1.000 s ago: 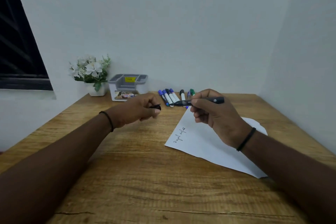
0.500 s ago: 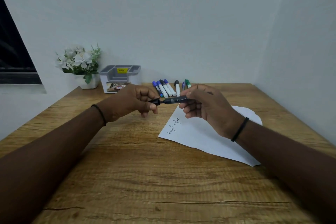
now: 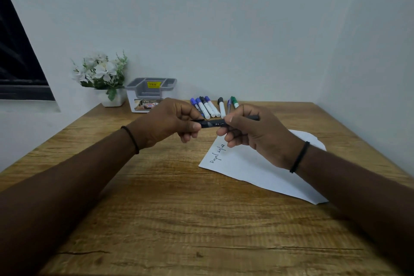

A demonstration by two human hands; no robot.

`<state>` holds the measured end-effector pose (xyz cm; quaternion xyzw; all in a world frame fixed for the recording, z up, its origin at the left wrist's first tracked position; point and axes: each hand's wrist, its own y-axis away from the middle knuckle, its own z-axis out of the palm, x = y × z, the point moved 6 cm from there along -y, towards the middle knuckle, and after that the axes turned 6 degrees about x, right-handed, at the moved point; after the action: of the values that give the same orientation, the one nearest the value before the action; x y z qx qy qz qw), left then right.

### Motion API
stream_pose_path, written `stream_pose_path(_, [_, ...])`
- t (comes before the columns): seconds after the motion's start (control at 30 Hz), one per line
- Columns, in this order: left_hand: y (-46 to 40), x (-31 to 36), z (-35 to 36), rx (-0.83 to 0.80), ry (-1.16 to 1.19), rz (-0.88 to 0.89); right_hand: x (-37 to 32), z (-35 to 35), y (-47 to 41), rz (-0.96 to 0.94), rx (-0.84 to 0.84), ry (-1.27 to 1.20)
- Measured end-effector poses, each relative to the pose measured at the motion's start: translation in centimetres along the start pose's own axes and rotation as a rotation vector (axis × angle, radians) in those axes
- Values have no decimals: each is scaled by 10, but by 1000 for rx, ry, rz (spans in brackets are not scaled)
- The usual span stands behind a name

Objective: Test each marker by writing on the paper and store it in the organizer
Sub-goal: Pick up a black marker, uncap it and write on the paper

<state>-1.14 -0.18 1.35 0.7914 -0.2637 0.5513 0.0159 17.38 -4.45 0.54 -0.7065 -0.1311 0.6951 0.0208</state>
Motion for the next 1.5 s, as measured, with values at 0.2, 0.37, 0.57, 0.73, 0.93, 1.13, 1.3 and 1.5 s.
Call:
stream_pose_path(0.2, [2,4,3,24,33,35,1,3,2,-41,-2,-22])
stream_pose_path(0.37, [2,5,7,11,77,29,-5,0,3,-181,-2,87])
stream_pose_path(0.57, [3,12,15,-69,168,21,-12,-2,0,-216,-19,96])
stream_pose_path(0.73, [-4,12,15,36,227,-49,-15,4,-3,-216,-22,141])
stream_pose_path(0.93, [-8,6,4,294,232,-37,-16,34,-3,-325,-76,690])
stream_pose_path(1.13, [-9,17,-45,461,310,61,-26,72,-18,-273,-163,873])
stream_pose_path(1.3, [-8,44,-94,472,368,98,-47,113,-47,-366,-253,936])
stream_pose_path(1.5, [-14,59,-96,301,-75,10,-30,148,-71,-410,-196,854])
